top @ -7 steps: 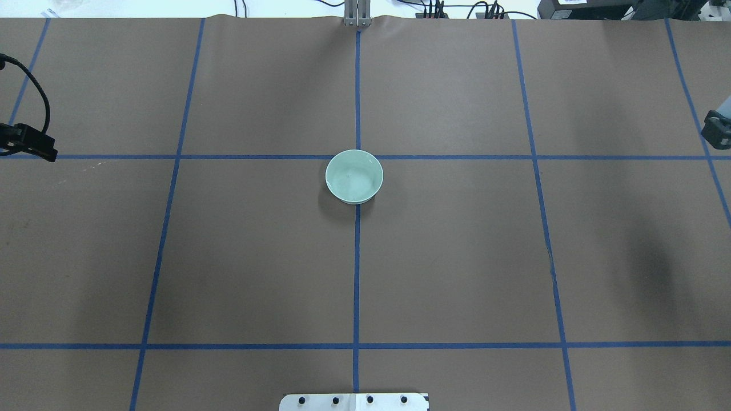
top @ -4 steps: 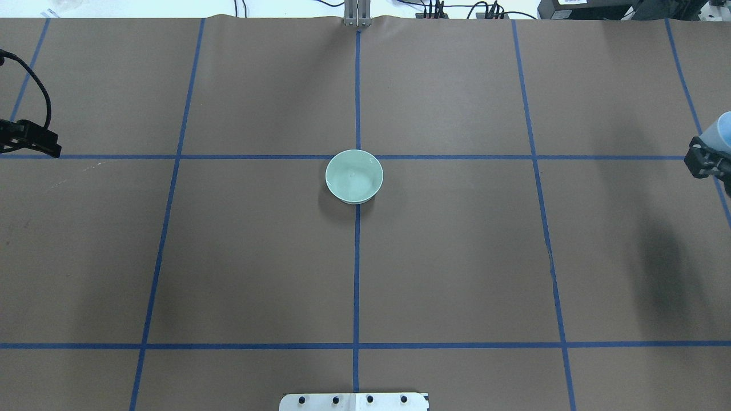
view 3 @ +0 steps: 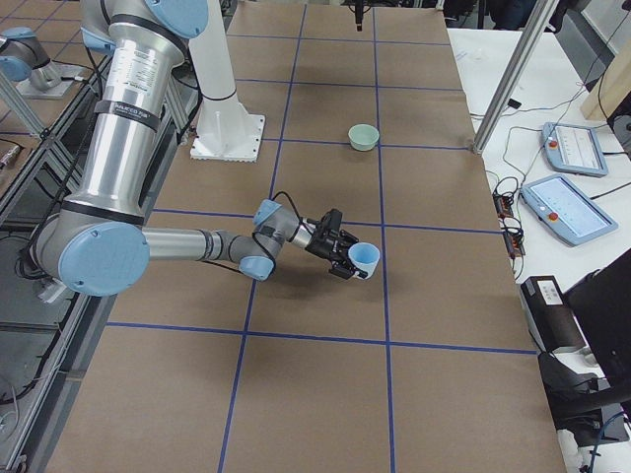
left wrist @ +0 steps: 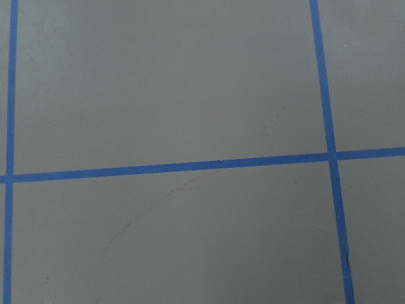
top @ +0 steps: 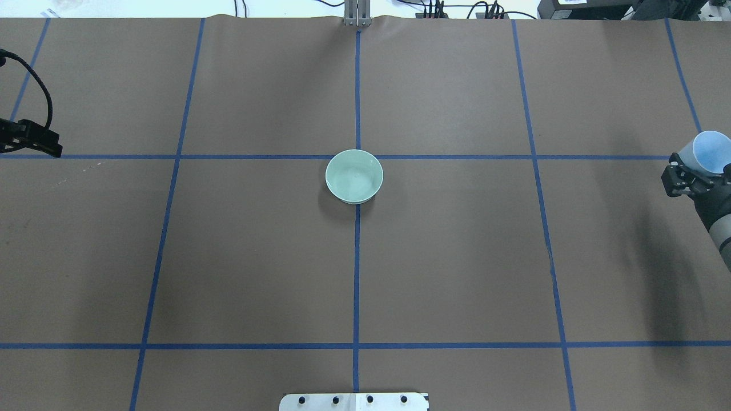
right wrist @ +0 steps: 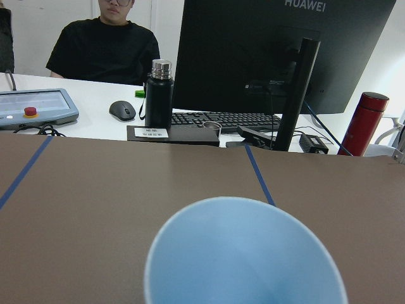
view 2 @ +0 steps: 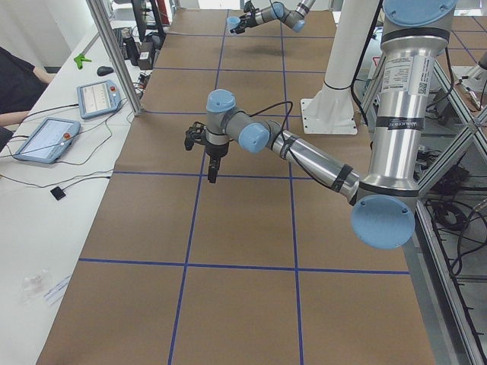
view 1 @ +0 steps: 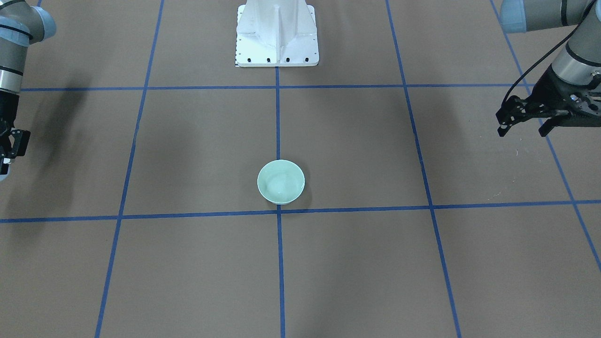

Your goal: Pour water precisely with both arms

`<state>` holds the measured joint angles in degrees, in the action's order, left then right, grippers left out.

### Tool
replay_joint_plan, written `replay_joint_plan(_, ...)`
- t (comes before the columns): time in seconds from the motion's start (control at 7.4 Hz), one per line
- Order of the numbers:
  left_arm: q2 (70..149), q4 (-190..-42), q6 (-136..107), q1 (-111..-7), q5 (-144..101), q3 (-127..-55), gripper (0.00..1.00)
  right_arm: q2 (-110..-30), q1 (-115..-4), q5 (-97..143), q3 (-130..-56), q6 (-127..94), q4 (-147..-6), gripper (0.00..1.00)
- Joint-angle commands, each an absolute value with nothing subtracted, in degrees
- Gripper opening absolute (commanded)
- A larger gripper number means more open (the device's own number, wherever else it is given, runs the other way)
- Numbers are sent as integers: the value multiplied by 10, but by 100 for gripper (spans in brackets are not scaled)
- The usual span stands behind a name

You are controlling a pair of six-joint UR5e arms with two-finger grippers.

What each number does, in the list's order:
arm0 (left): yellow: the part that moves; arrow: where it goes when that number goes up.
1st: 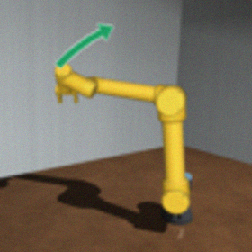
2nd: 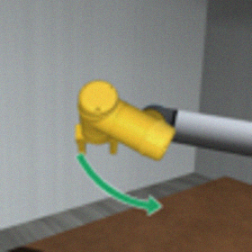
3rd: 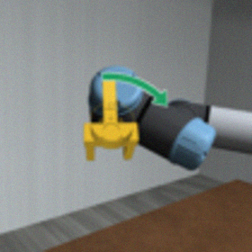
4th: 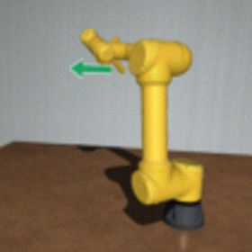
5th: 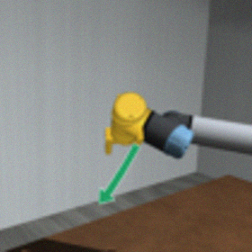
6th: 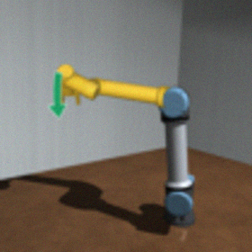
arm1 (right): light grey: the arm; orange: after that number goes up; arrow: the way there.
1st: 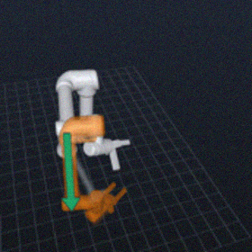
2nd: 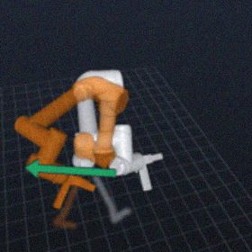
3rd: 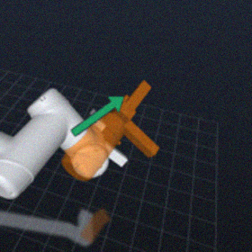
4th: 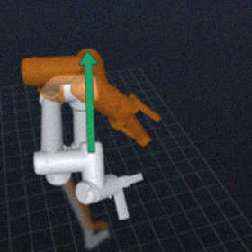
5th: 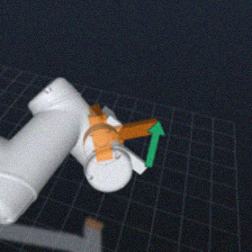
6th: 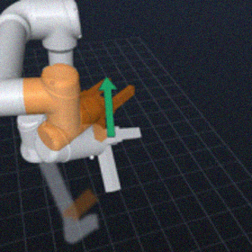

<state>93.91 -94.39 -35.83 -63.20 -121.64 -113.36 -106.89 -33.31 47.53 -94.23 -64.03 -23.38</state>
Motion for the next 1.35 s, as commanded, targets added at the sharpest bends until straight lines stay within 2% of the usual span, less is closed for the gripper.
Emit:
replay_joint_plan(0.0,940,-944,-358,-632,-1216,-1132,100,-1043,-316,456,-856,-642,-150,0)
replay_joint_plan(0.27,940,-945,-359,-632,-1216,-1133,100,-1027,-306,455,-832,-642,-144,0)
replay_joint_plan(1.22,940,-944,-359,-632,-1216,-1136,100,-1027,-297,486,-825,-639,-144,0)
